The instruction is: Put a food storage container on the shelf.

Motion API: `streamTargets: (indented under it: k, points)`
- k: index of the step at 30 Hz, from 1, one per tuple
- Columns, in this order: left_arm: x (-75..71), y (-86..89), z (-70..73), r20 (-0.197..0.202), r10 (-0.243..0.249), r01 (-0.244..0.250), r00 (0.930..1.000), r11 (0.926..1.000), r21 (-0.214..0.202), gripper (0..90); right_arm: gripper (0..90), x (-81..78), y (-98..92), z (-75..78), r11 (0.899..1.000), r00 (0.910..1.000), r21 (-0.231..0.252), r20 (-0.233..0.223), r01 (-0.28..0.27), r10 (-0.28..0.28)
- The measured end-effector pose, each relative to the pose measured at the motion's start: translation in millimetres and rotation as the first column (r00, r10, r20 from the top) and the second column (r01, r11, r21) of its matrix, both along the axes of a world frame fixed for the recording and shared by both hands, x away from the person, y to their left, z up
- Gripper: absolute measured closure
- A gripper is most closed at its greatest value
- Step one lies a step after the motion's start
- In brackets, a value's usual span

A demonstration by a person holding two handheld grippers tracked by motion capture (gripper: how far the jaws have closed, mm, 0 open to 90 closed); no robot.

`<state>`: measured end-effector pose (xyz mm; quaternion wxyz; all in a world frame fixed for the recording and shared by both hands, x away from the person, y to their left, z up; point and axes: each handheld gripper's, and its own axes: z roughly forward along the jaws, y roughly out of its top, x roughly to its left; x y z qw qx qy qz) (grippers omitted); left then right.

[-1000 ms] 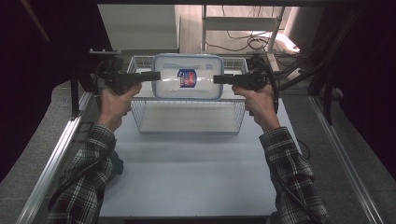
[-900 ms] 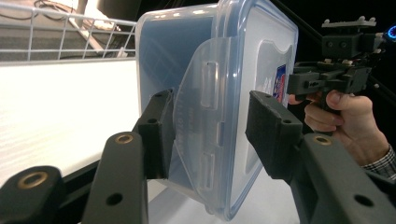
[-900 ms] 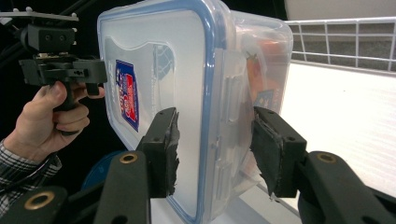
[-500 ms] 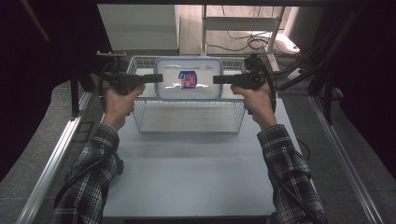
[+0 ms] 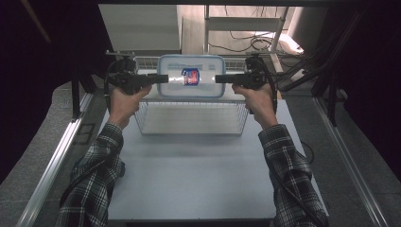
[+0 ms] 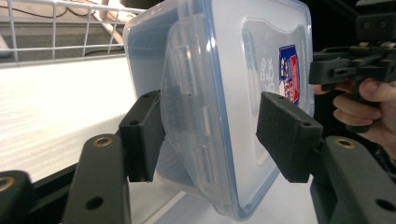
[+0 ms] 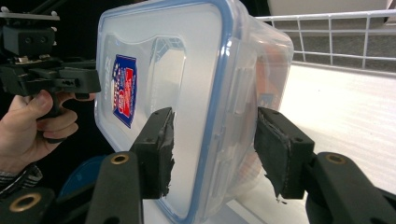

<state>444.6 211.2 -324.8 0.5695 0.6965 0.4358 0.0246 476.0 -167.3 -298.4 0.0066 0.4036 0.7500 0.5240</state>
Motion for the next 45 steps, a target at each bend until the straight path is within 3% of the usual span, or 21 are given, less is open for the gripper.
streamTargets:
  k: [4, 6, 7, 9, 11, 12, 13, 14, 15, 20, 24, 27, 28, 29, 30, 32, 34, 35, 36, 43, 45]
  points:
    - [2.1, -2.1, 0.9, -0.009, 0.006, -0.006, 0.9999, 0.9998, 0.020, 39.4, 46.9, 0.3, 1.4, 0.4, 1.000, 0.9998, -0.026, 0.019, 0.011, -0.011]
    - [5.5, -2.8, -1.6, -0.033, 0.018, -0.017, 0.9993, 0.9995, 0.026, 33.7, 46.6, 0.1, 6.4, 0.4, 0.996, 0.9984, -0.084, 0.049, 0.031, -0.027]
    - [5.5, -2.8, -1.6, -0.033, 0.018, -0.017, 0.9993, 0.9995, 0.026, 31.4, 46.6, 0.1, 6.4, 0.4, 0.996, 0.9984, -0.084, 0.049, 0.031, -0.027]
    - [9.5, -1.5, -4.5, -0.053, 0.039, -0.038, 0.9978, 0.9992, 0.005, 29.1, 44.9, 0.8, 11.2, -1.6, 0.992, 0.9974, -0.114, 0.059, 0.048, -0.041]
    - [13.7, -0.1, -5.8, -0.072, 0.050, -0.051, 0.9961, 0.9986, -0.012, 27.8, 47.1, 1.8, 11.8, -2.5, 0.993, 0.9970, -0.098, 0.053, 0.061, -0.056]
    - [12.5, -1.7, -0.4, -0.038, 0.123, -0.120, 0.9917, 0.9908, 0.062, 26.8, 47.6, 2.5, 11.2, -2.2, 0.994, 0.9964, -0.082, 0.051, 0.071, -0.067]
    - [12.5, -1.7, -0.4, -0.038, 0.123, -0.120, 0.9917, 0.9908, 0.062, 27.3, 47.6, 2.5, 11.2, -2.2, 0.994, 0.9964, -0.082, 0.051, 0.071, -0.067]
    - [12.7, -2.1, 4.9, -0.020, 0.163, -0.159, 0.9864, 0.9784, 0.132, 26.7, 49.0, 2.7, 10.3, -0.7, 0.993, 0.9952, -0.082, 0.056, 0.085, -0.080]
    - [12.7, -2.1, 4.9, -0.020, 0.163, -0.159, 0.9864, 0.9784, 0.132, 27.4, 49.0, 2.7, 10.3, -0.7, 0.993, 0.9952, -0.082, 0.056, 0.085, -0.080]
    - [2.9, -4.2, 10.1, 0.038, 0.185, -0.189, 0.9820, 0.9643, 0.186, 34.8, 46.9, 1.3, 9.3, -1.2, 0.992, 0.9934, -0.081, 0.067, 0.098, -0.093]
    - [-9.3, 0.7, 12.9, 0.064, 0.126, -0.135, 0.9900, 0.9772, 0.164, 33.5, 43.4, -3.2, 7.1, 0.9, 0.991, 0.9915, -0.088, 0.093, 0.099, -0.090]
    - [-18.8, -0.4, 14.0, 0.092, 0.103, -0.117, 0.9904, 0.9793, 0.165, 28.4, 40.2, -9.3, 7.0, 3.4, 0.991, 0.9909, -0.098, 0.112, 0.086, -0.075]
    - [-29.4, -3.1, 13.4, 0.131, 0.078, -0.102, 0.9883, 0.9775, 0.185, 26.8, 36.0, -17.6, 8.0, 4.7, 0.990, 0.9886, -0.120, 0.140, 0.071, -0.054]
    - [-29.4, -3.1, 13.4, 0.131, 0.078, -0.102, 0.9883, 0.9775, 0.185, 25.3, 36.0, -17.6, 8.0, 4.7, 0.990, 0.9886, -0.120, 0.140, 0.071, -0.054]
    - [-40.2, -6.8, 11.3, 0.165, 0.058, -0.093, 0.9846, 0.9722, 0.215, 23.8, 31.7, -26.3, 8.7, 3.0, 0.989, 0.9854, -0.134, 0.166, 0.059, -0.036]
    - [-45.5, -8.6, 9.6, 0.177, 0.047, -0.088, 0.9830, 0.9693, 0.230, 22.0, 29.0, -30.4, 9.2, 1.4, 0.988, 0.9840, -0.146, 0.176, 0.053, -0.027]
    - [-61.0, -13.0, 3.2, 0.204, 0.026, -0.082, 0.9785, 0.9601, 0.267, 18.7, 21.8, -42.4, 9.2, -4.6, 0.982, 0.9746, -0.182, 0.224, 0.051, -0.009]
    - [-61.0, -13.0, 3.2, 0.204, 0.026, -0.082, 0.9785, 0.9601, 0.267, 16.8, 21.8, -42.4, 9.2, -4.6, 0.982, 0.9746, -0.182, 0.224, 0.051, -0.009]
    - [-70.2, -14.7, -1.8, 0.215, 0.021, -0.083, 0.9764, 0.9557, 0.282, 14.9, 16.6, -49.7, 8.3, -8.6, 0.980, 0.9700, -0.192, 0.243, 0.051, -0.002]
    - [-95.1, -14.6, -23.3, 0.209, 0.020, -0.081, 0.9777, 0.9547, 0.286, 10.0, 7.0, -69.0, 6.3, -21.7, 0.973, 0.9628, -0.230, 0.269, 0.037, 0.027]
    - [-103.0, -13.5, -31.1, 0.201, 0.026, -0.081, 0.9792, 0.9592, 0.271, 8.8, 5.4, -74.8, 5.2, -26.7, 0.972, 0.9611, -0.233, 0.275, 0.038, 0.028]
